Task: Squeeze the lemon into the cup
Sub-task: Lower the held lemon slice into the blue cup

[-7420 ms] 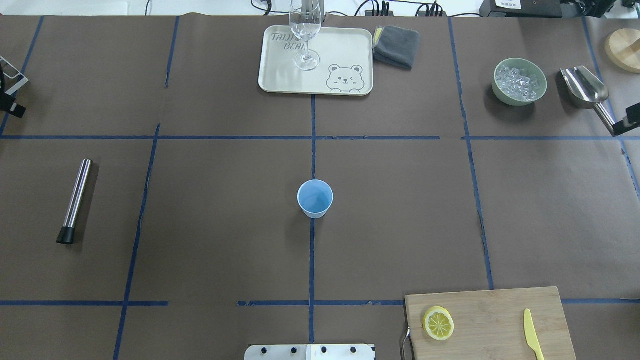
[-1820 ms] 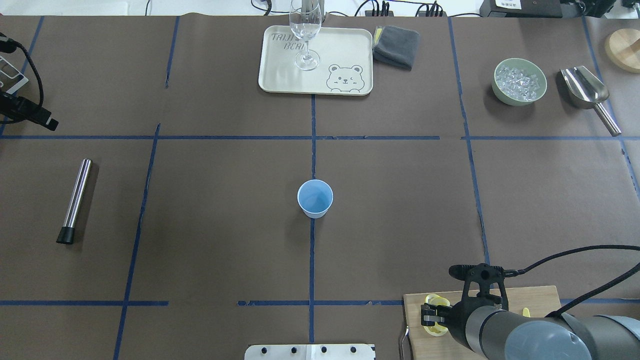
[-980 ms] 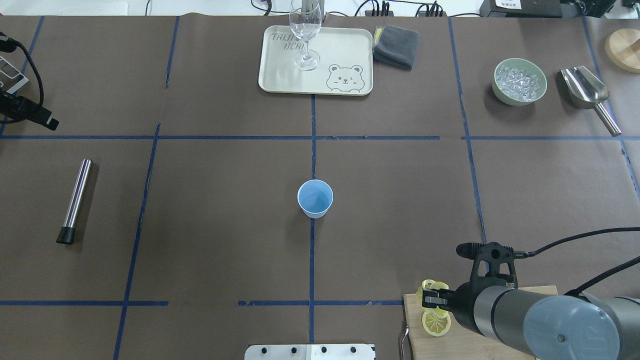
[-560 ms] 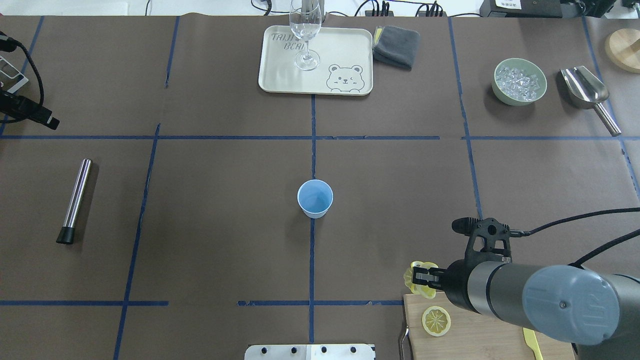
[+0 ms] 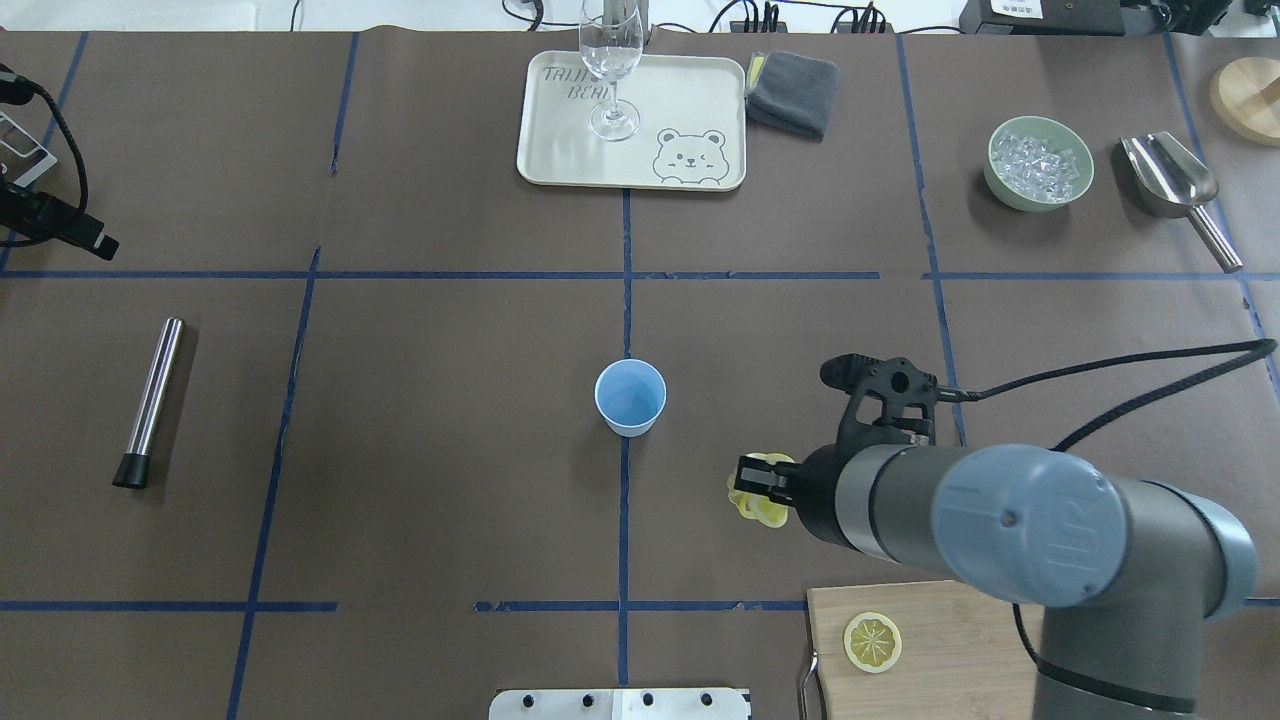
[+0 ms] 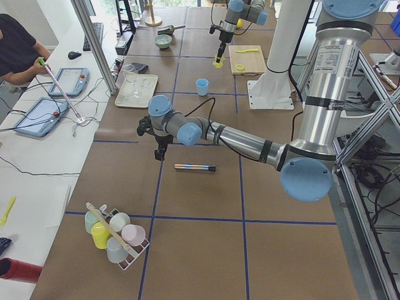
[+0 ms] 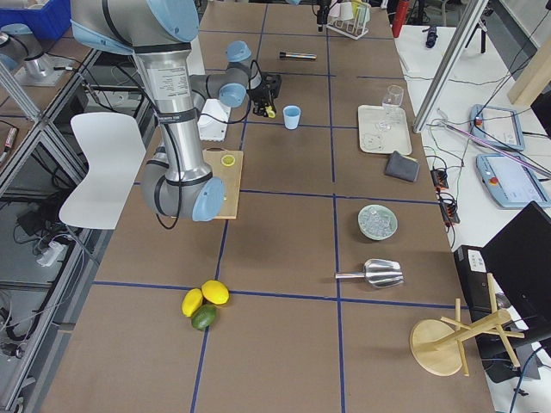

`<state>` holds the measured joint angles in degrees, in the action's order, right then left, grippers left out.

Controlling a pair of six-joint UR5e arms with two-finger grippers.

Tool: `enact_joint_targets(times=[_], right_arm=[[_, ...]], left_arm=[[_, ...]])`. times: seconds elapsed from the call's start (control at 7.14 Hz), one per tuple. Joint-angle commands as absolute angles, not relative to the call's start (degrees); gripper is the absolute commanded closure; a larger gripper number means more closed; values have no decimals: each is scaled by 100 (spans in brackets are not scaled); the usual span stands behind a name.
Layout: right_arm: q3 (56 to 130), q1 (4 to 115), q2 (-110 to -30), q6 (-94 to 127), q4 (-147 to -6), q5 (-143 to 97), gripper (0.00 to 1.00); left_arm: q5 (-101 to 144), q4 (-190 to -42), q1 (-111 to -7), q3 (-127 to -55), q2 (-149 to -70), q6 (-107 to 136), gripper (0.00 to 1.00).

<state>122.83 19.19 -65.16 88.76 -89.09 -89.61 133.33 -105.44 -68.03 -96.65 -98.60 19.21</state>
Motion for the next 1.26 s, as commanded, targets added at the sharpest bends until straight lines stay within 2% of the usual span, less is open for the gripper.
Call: enact_joint_targets(times=[0.0, 0.42, 0.84, 1.12], right_arm=[[11675, 2257, -5794, 8580, -9202, -9017, 65], [10559, 2364, -4968, 8464, -9167, -9026, 65], [10004, 2364, -4668, 8324, -9132, -9026, 64], [9870, 2364, -4614, 8306, -9132, -9070, 58]], left_arm=[[13333, -10626, -6803, -9580, -9853, 1925, 0], [13342, -10626, -6803, -9589, -9844, 1925, 0], [13333, -10626, -6803, -9615, -9844, 1925, 0], [13342, -10626, -6803, -9615, -9844, 1925, 0]])
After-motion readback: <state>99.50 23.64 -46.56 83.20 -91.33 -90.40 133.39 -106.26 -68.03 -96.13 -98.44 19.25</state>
